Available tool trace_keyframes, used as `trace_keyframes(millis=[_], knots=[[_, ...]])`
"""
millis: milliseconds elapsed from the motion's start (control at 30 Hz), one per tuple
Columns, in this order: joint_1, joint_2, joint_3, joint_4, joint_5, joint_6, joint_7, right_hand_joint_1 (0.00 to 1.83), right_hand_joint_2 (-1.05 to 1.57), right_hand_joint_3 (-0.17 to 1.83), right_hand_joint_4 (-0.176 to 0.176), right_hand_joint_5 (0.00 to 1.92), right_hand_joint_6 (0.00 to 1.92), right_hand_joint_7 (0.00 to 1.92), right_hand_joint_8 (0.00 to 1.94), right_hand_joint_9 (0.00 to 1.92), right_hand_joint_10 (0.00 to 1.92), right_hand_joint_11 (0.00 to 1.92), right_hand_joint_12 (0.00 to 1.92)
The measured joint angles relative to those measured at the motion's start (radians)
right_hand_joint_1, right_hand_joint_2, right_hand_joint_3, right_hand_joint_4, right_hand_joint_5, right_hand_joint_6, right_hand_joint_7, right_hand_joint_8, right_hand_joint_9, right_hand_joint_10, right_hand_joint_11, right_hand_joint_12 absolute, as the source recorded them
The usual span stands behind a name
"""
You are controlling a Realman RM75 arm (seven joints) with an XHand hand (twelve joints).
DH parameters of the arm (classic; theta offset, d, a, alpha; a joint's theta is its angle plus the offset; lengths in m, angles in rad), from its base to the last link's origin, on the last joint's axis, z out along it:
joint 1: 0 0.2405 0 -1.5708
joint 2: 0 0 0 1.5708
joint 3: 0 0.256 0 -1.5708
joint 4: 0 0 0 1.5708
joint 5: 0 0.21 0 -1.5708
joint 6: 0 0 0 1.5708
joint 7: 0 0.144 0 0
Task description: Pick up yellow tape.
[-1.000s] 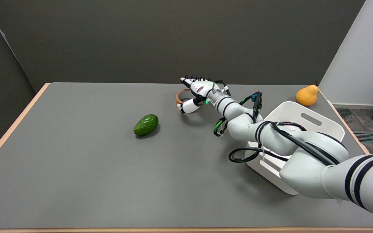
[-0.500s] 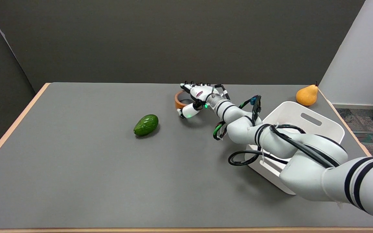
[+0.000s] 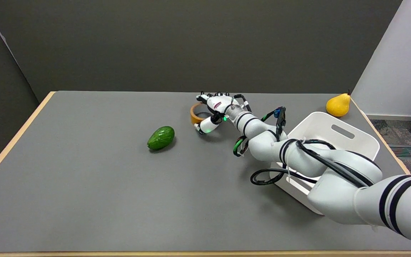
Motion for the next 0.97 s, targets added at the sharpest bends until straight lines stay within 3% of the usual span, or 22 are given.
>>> trace_keyframes(millis=[33, 200, 533, 967], knots=[[-0.001, 0.000, 0.000, 0.001, 0.000, 0.004, 0.000, 1.19, 1.28, 0.37, 0.040, 0.09, 0.70, 0.41, 1.93, 0.40, 1.37, 0.08, 0.99], [-0.007, 0.003, 0.003, 0.016, 0.002, 0.035, 0.000, 1.19, 1.28, 0.38, 0.039, 0.06, 0.97, 0.40, 1.94, 0.42, 1.50, 0.08, 1.04], [-0.035, 0.046, 0.051, 0.138, 0.002, 0.080, -0.001, 1.21, 1.22, 0.44, 0.029, 0.11, 1.05, 0.45, 1.90, 0.48, 1.60, 0.14, 1.12], [-0.247, 0.201, 0.272, 0.555, 0.028, 0.137, -0.033, 1.27, 1.05, 0.61, 0.065, 0.26, 1.10, 0.60, 1.75, 0.64, 1.53, 0.28, 1.31]])
